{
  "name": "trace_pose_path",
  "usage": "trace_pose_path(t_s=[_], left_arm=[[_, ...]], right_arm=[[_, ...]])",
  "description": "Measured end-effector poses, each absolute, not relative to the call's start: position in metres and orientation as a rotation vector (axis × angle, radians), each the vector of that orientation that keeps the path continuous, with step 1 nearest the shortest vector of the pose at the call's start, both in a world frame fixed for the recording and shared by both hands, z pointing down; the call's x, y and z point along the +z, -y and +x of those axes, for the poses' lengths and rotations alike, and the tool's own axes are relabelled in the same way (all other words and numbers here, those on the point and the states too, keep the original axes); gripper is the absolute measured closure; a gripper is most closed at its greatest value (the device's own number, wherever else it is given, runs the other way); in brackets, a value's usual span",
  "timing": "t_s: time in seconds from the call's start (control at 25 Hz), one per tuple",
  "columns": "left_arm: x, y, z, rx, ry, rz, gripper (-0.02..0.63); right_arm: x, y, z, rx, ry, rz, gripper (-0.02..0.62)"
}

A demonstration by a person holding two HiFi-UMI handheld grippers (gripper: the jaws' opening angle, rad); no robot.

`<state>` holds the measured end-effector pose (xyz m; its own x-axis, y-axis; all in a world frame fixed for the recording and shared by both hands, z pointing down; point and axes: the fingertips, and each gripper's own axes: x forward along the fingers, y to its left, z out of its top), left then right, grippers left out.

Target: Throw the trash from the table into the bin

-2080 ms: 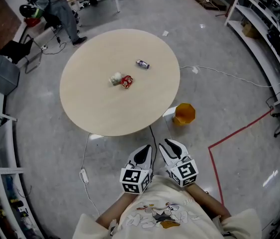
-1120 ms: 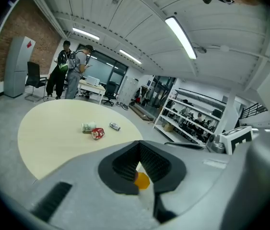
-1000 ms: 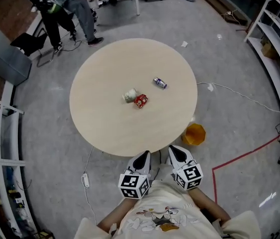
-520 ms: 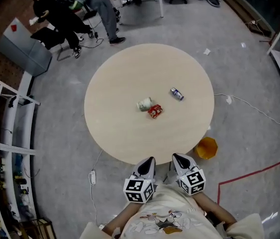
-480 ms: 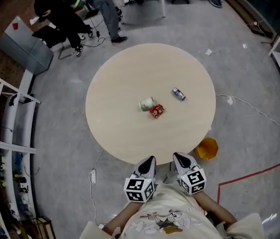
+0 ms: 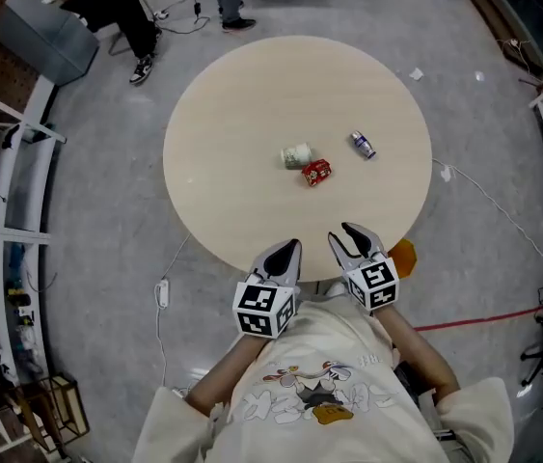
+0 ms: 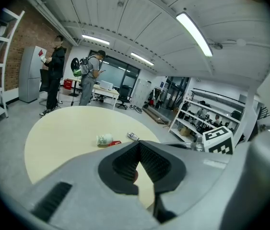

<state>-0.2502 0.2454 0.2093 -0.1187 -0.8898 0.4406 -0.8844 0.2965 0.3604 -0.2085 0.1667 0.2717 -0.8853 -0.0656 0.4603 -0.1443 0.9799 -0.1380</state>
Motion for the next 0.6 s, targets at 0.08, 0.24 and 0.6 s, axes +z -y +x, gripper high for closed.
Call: trace_pose_path(t_s=[0.08, 0.24, 0.6], left_arm=[[0.208, -0.248, -0.264, -0.019, 1.999, 1.573, 0.603], [0.205, -0.257, -0.295, -0.040, 2.037, 1.528, 0.603], [0.204, -0.267, -0.338, -0.058, 2.088, 1.451, 0.602]], right_arm=[[0.282, -0.157, -0.224, 0.204, 2.634, 0.142, 0.425], [0.308, -0.132, -0.254, 0.155, 2.572, 0.167, 0.357], [0.379, -0.084, -0.319, 0.102, 2.430, 0.195, 0.198]])
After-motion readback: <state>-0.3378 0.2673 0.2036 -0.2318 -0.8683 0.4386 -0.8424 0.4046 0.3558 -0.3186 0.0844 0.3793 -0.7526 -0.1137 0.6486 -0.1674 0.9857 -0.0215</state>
